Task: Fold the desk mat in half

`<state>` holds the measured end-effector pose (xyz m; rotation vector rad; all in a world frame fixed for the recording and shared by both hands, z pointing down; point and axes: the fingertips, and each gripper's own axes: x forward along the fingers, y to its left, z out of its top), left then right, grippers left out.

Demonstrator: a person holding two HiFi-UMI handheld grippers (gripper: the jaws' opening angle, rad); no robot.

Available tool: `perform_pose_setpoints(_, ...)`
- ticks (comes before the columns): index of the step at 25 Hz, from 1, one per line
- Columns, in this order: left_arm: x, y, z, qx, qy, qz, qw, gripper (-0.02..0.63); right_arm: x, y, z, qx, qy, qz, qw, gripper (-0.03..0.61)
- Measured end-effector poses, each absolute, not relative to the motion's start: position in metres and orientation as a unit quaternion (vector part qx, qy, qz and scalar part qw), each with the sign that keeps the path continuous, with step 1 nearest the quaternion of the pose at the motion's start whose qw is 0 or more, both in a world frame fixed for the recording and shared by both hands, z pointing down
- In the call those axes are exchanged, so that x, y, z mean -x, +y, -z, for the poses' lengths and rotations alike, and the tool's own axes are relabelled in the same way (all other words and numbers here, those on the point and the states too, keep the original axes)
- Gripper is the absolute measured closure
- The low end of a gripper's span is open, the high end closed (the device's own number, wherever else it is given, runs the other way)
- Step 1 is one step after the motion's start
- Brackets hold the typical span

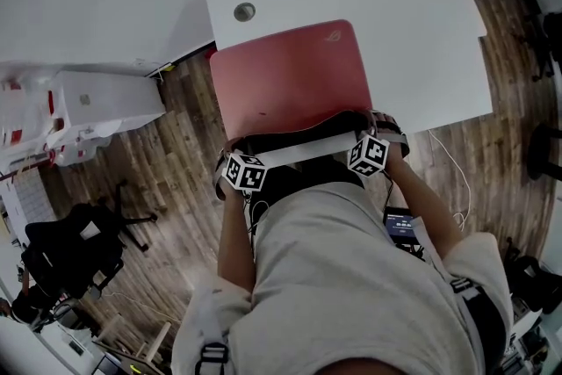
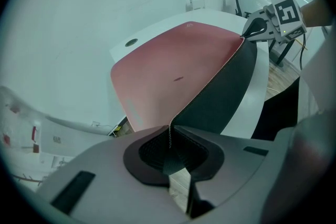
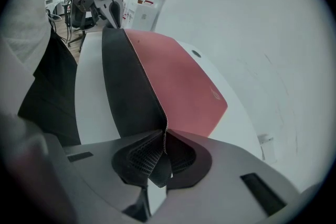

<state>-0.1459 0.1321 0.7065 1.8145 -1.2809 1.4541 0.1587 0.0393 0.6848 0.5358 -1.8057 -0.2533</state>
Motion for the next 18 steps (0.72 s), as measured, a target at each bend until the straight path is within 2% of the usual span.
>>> perform_pose_setpoints(7,0.1444,0.1330,-0.7083,-0.691,-0.439,-0.511,0.261,0.575,-0.1584,0.0411,-0.6881,-0.228,-0.755,0.110,0.605,0.528)
perform_pose_setpoints(18,0.1418,0.1298,-0.7060,-0.736,-0.408,-0.480,0.247,0.575,-0.1592,0.0379,-0.6899,-0.261,-0.719,0.111,0.634,0.529)
